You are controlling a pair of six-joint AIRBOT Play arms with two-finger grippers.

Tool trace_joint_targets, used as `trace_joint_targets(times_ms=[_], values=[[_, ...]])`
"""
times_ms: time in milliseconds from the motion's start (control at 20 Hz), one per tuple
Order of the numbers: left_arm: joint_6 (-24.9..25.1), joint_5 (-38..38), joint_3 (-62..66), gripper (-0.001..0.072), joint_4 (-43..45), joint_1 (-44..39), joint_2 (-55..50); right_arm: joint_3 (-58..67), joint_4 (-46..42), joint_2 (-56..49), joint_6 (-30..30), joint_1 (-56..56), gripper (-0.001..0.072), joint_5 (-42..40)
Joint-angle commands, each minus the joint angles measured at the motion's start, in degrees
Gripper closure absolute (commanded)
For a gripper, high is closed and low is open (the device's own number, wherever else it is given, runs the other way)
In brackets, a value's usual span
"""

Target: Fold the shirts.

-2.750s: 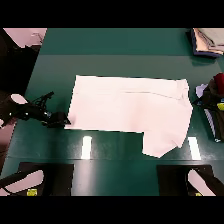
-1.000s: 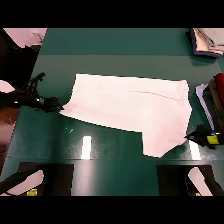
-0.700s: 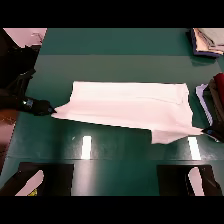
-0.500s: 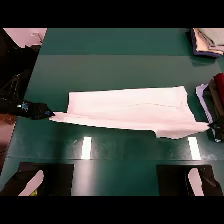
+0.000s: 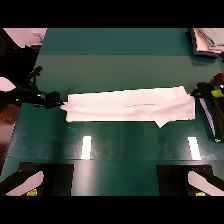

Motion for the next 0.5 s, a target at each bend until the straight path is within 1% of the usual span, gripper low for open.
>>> trace_joint_targets(times_ms=[0,100,200,450], values=[[-2.5,7.0,0.1,0.0683,0.5,-0.2,-6.0,8.1,0.0,-11.0,0.7,1.1,0.0700,-1.2],[-4.2,11.1,0.2,0.0684,0.4,-0.2,-6.7,11.5,0.0,-14.9,1.8,0.2,0.0701,-1.2],[-4.2,15.5,0.2,0.0683,-0.5,-0.2,-6.7,13.6,0.2,-17.8,2.7,-0.9,0.0700,-1.0],[-4.0,20.9,0.2,0.0683,-2.2,-0.2,-6.7,14.1,0.2,-21.3,2.6,-0.3,0.0699,-2.8]])
